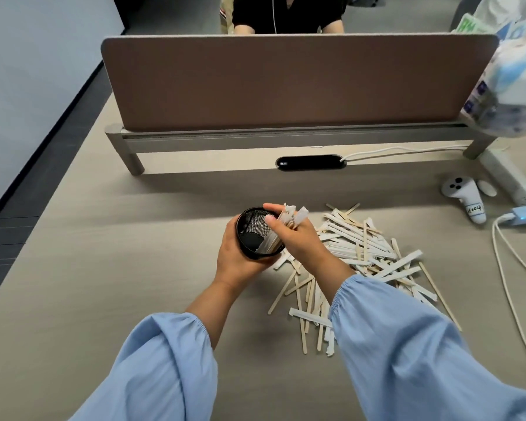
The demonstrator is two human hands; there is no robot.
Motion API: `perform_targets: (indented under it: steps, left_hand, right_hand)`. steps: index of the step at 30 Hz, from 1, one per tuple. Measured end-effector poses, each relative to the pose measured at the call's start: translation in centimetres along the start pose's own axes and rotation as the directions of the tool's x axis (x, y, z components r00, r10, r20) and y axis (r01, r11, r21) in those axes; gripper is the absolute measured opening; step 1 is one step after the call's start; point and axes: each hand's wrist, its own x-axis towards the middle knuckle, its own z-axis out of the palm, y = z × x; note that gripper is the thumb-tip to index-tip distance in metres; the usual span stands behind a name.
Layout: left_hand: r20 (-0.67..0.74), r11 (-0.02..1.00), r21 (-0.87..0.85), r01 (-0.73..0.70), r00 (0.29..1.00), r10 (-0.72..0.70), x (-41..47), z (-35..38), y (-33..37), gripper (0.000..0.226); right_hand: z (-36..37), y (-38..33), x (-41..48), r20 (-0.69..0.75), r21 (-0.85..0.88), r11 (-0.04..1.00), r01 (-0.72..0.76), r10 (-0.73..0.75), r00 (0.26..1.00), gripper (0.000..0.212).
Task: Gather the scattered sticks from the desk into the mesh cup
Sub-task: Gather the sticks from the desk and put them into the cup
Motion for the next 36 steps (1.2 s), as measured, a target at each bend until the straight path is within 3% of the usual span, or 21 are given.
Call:
perform_targets:
  steps: [2,4,6,9,11,14,16,18,19,21,23,25,27,32,36]
  left_hand:
    - [-0.006,0.998,-0.042,0.042,0.999,-0.042,0.0,0.1,0.0,0.085]
    - [-0.018,0.999,-0.007,0.038,0.999,-0.038,0.0,0.0,-0.3,0.086]
    - [-0.01,0.998,0.056,-0.002,1.0,0.002,0.1,0.0,-0.4,0.085]
    - [0.046,0.984,0.155,-0.09,0.995,0.084,0.1,0.5,-0.3,0.086]
    - [0.066,0.971,0.211,-0.109,0.993,0.097,0.2,0.8,-0.4,0.086]
    - [0.054,0.975,0.21,-0.069,0.997,0.059,0.2,0.6,-0.7,0.086]
    - [0.047,0.968,0.243,-0.062,0.998,0.052,0.1,0.2,-1.0,0.09]
    - [0.002,0.954,0.29,-0.077,0.997,0.079,0.0,-0.2,-1.0,0.091]
    - [-0.022,0.945,0.315,-0.086,0.995,0.098,-0.2,-0.4,-1.0,0.092]
    - [-0.072,0.937,0.343,-0.073,0.992,0.104,-0.6,-0.7,-1.3,0.093]
    - [-0.103,0.938,0.343,-0.057,0.99,0.098,-1.0,-0.9,-1.6,0.093]
    - [-0.099,0.942,0.33,-0.055,0.991,0.093,-1.2,-0.8,-1.9,0.093]
    - [-0.078,0.943,0.326,-0.064,0.993,0.094,-1.5,-0.5,-2.0,0.093]
    - [-0.054,0.946,0.317,-0.072,0.994,0.094,-2.3,0.5,-1.8,0.095]
    - [-0.04,0.941,0.328,-0.076,0.995,0.095,-3.1,0.8,-2.0,0.095]
  right_hand:
    - [-0.2,0.1,-0.3,-0.007,-0.035,0.999,-0.018,0.017,1.0,0.059]
    - [-0.7,-0.3,-0.4,-0.142,-0.011,0.998,0.065,-0.066,0.988,0.078]
    - [-1.2,-1.1,-0.1,-0.235,-0.026,0.987,0.161,-0.163,0.958,0.073]
    - [-1.3,-1.1,0.6,-0.076,-0.359,0.919,0.16,-0.199,0.977,0.047]
    - [-1.4,-0.6,0.9,-0.001,-0.475,0.869,0.137,-0.156,0.988,0.041]
    - [-1.8,-0.2,0.8,0.056,-0.42,0.904,0.082,-0.064,0.996,0.046]
    - [-1.9,0.1,0.3,0.062,-0.295,0.954,0.047,-0.03,0.998,0.047]
    - [-2.2,0.5,0.2,-0.091,-0.198,0.98,0.016,-0.035,0.995,0.046]
    - [-2.5,0.8,0.3,-0.169,-0.233,0.972,-0.014,-0.026,0.985,0.042]
    - [-3.6,1.4,0.4,-0.201,-0.467,0.874,-0.136,0.045,0.979,0.03]
    - [-4.5,2.4,-0.1,-0.064,-0.712,0.663,-0.231,0.267,0.962,0.016]
    - [-4.7,3.3,-1.2,0.071,-0.87,0.445,-0.211,0.538,0.84,0.019]
    - [-4.6,4.0,-2.4,0.102,-0.942,0.304,-0.143,0.663,0.741,0.032]
    - [-4.7,5.3,-4.2,0.113,-0.98,0.2,-0.021,0.636,0.764,0.038]
    - [-4.7,5.8,-5.0,0.134,-0.979,0.205,0.019,0.566,0.813,0.03]
